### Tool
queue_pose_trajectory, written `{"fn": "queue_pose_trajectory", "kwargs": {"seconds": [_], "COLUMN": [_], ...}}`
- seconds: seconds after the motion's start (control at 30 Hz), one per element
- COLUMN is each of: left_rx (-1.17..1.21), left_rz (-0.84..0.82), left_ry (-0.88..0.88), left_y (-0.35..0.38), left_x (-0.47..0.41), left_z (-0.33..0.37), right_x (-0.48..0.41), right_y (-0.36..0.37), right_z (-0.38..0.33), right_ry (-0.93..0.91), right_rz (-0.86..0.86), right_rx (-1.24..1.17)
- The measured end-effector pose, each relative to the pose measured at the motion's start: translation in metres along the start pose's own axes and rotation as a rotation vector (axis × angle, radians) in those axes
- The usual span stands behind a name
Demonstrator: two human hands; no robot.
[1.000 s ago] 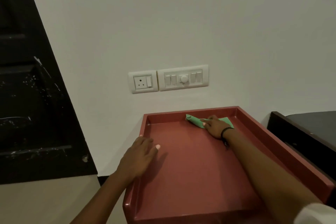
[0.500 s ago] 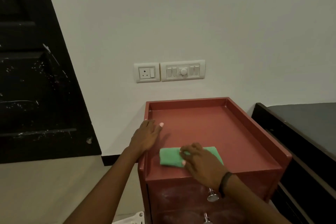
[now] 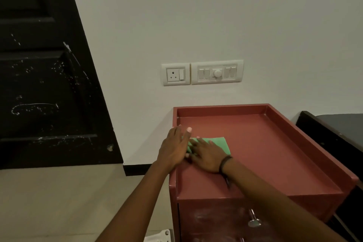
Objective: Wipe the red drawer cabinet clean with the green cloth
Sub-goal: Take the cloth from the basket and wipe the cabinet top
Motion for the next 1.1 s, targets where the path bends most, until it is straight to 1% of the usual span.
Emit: {"fn": "queue_pose_trajectory", "kwargs": {"seconds": [0.2,0.3,0.4,0.43,0.53,0.6,0.67,0.8,0.97,1.1], "left_rx": [-0.033,-0.052,-0.065,-0.078,-0.097,-0.138,-0.156,-0.166,-0.199,-0.227], "left_rz": [0.014,0.005,0.005,0.011,0.013,-0.006,-0.022,-0.018,0.016,0.052], "left_ry": [0.043,0.04,0.036,0.052,0.061,0.058,0.035,0.015,0.02,0.057], "left_y": [0.002,0.007,0.006,0.005,0.003,0.004,0.004,0.0,-0.006,-0.007], "left_x": [-0.007,-0.009,-0.009,-0.007,-0.006,-0.006,-0.005,0.001,0.01,0.017], "left_z": [-0.001,-0.003,-0.001,0.002,0.005,0.004,0.004,0.008,0.016,0.022], "right_x": [-0.104,-0.125,-0.125,-0.121,-0.093,-0.059,-0.023,0.043,0.116,0.144], "right_y": [-0.03,-0.04,-0.037,-0.037,-0.032,-0.025,-0.013,0.017,0.05,0.063], "right_z": [0.042,0.056,0.053,0.049,0.032,0.017,0.004,-0.034,-0.07,-0.082], "right_ry": [0.092,0.122,0.122,0.127,0.077,0.031,0.014,-0.035,-0.035,-0.012], "right_rz": [-0.062,-0.039,-0.056,-0.035,-0.006,0.051,0.098,0.11,0.14,0.142], "right_rx": [-0.032,-0.048,-0.006,0.001,-0.078,-0.114,-0.123,-0.08,-0.093,-0.097]}}
Point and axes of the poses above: each hand's wrist, its own x-axis away from the middle knuckle, its own y-axis out of the palm, z = x × y, the point moved 9 cm from there along -x, towards the middle knuckle, and after that the axes turned 13 degrees about -z, right-handed, at the moved point
